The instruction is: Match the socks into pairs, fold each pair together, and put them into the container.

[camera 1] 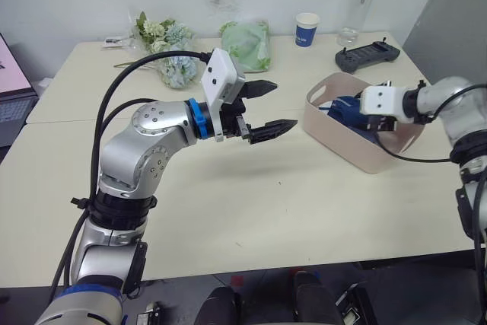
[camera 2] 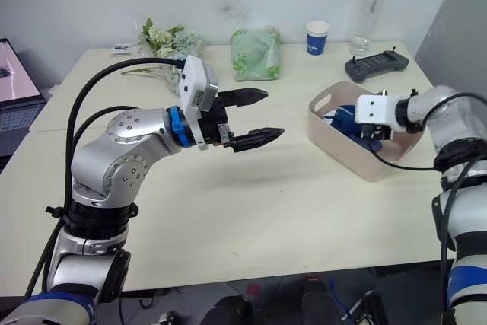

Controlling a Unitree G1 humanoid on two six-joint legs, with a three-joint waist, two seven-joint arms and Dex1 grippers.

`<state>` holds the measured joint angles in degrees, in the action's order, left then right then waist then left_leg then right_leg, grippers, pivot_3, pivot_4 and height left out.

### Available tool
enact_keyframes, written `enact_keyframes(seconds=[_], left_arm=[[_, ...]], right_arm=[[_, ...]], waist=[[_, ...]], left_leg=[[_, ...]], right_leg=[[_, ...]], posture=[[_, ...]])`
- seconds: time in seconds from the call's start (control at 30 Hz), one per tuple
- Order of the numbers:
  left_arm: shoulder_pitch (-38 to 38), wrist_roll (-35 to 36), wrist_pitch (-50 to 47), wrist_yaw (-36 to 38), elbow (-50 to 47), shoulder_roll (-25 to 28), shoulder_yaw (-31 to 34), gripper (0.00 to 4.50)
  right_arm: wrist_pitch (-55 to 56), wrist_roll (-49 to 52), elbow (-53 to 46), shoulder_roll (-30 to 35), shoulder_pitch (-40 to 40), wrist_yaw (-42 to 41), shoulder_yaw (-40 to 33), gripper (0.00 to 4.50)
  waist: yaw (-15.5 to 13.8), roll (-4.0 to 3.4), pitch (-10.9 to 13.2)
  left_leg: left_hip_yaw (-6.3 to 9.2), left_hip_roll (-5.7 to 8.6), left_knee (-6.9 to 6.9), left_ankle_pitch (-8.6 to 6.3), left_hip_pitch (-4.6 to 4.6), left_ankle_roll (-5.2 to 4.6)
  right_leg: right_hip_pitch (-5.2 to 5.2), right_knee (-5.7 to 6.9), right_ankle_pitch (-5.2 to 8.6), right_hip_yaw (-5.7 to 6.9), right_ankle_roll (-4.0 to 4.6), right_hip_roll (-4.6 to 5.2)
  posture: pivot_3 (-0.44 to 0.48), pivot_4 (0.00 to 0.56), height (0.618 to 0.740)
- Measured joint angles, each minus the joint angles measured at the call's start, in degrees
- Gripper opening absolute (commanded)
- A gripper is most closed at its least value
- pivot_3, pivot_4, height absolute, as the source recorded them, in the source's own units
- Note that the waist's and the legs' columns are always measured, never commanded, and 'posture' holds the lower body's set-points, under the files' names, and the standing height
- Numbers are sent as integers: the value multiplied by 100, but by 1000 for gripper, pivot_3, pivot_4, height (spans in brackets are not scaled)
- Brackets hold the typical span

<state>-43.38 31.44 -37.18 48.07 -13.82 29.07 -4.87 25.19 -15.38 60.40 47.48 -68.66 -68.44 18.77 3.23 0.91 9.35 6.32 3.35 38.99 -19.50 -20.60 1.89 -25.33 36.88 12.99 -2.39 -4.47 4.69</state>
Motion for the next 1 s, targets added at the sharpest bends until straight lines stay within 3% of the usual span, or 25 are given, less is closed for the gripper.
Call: enact_keyframes(seconds=[0.1,0.23,0.33,0.7,1.0], left_arm=[[0,-4,7,38,17,4,0,4500],[-2,-14,27,76,30,-11,-2,4500],[-4,-43,65,109,102,-21,-2,4500],[-15,-123,127,142,137,-34,-27,4500],[-112,-142,109,122,136,-74,-89,4500]], right_arm=[[-599,288,-252,160,-205,-889,-191,4479],[-1331,586,-412,185,-662,-1280,-512,4479],[-1479,629,-364,168,-857,-1080,-650,3946],[-1044,242,246,-82,-359,-460,-546,77],[-889,-201,795,-687,21,369,-311,30]], waist=[[-9,-1,1],[6,-2,1],[-17,-2,1],[-24,-2,1],[4,-2,0]], left_leg=[[3,1,1,0,0,0],[5,0,0,0,2,0],[6,1,0,0,1,0],[-3,1,2,0,-2,0],[-1,0,6,0,-1,0]], right_leg=[[0,3,0,0,0,1],[-3,7,0,0,0,-2],[-1,5,0,1,0,-1],[-5,7,0,0,0,3],[-4,10,0,0,0,3]], posture=[[0,150,740],[0,150,740],[0,150,740],[0,150,740],[0,150,740]])
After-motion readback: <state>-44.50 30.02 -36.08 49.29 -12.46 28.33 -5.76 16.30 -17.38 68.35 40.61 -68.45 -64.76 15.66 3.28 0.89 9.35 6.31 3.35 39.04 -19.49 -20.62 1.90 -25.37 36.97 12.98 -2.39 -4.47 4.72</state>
